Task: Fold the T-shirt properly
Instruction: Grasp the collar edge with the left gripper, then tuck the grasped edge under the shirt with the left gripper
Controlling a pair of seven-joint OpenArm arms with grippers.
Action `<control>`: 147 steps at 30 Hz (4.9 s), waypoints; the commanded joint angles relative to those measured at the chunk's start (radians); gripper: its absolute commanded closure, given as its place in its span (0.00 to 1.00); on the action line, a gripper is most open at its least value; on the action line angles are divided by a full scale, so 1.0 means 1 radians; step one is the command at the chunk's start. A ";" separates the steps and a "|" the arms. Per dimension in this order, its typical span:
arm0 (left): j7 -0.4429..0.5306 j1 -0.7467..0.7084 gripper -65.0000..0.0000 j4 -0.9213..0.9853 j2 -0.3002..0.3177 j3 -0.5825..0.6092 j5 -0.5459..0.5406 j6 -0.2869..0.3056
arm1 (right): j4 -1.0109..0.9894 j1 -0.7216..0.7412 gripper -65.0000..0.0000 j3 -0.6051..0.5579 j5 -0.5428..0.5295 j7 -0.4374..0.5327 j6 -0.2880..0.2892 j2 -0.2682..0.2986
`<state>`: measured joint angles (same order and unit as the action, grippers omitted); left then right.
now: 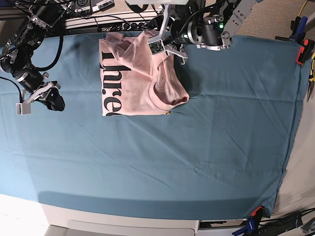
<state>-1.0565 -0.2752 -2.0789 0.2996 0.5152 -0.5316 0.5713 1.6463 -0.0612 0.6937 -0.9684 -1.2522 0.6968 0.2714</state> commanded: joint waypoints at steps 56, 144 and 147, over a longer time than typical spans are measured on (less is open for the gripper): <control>-0.188 0.367 0.65 0.179 0.132 0.157 -0.439 0.127 | 0.013 0.011 0.76 0.006 -0.025 -0.005 0.001 0.019; -0.061 0.409 0.62 0.178 0.150 0.156 -0.048 0.056 | 0.013 0.011 0.76 0.006 -0.018 -0.005 0.001 -0.026; -0.050 0.414 0.62 0.178 0.150 0.155 -0.019 0.053 | 0.013 0.011 0.76 0.006 -0.017 -0.005 0.001 -0.030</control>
<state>-1.1244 0.1249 -1.8847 0.4488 0.6750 -0.5415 0.6254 1.6436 -0.0612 0.6937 -0.9657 -1.2789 0.6968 0.2268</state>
